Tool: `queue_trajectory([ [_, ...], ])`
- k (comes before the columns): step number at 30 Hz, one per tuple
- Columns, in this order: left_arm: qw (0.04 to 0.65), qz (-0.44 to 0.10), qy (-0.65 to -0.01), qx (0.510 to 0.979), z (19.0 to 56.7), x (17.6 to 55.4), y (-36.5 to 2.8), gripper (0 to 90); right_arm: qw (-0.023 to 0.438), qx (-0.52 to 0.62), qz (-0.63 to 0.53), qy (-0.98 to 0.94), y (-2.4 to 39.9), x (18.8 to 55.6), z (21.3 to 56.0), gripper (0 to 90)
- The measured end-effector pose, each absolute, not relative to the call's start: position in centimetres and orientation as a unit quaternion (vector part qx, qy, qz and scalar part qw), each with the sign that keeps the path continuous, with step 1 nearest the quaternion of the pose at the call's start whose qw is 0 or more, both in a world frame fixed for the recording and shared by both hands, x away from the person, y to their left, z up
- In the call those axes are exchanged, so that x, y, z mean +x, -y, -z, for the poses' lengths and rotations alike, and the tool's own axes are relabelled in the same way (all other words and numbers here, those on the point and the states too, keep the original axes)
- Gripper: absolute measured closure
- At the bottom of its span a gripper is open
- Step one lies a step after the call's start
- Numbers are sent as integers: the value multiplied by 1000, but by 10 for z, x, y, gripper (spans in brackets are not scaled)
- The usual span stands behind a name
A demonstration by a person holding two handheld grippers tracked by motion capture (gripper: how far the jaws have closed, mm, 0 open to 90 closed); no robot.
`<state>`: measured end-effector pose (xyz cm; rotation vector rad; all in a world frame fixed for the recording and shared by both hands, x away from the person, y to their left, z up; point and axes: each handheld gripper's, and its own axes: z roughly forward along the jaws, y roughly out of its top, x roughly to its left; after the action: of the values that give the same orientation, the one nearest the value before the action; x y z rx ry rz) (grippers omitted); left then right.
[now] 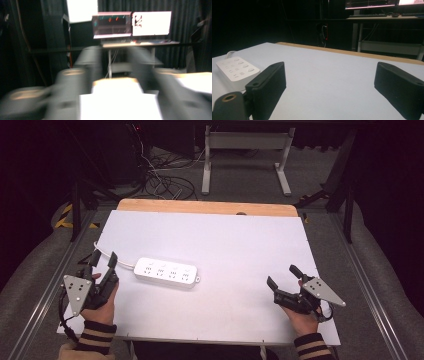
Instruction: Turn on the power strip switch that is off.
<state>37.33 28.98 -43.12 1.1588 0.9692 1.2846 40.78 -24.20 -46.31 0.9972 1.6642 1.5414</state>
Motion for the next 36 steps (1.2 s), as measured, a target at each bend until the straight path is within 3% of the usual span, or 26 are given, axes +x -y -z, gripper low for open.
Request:
queue_trajectory([
  [2, 541, -562, -407, 475, 433, 377, -287, 114, 324, 381, -589, -635, 242, 408, 463, 109],
  [4, 537, -560, -416, 475, 433, 379, -288, 0, 325, 380, -589, -634, 242, 408, 463, 109],
  [36, 545, -539, -433, 474, 436, 382, -290, 4, 324, 381, -594, -630, 242, 408, 462, 106],
])
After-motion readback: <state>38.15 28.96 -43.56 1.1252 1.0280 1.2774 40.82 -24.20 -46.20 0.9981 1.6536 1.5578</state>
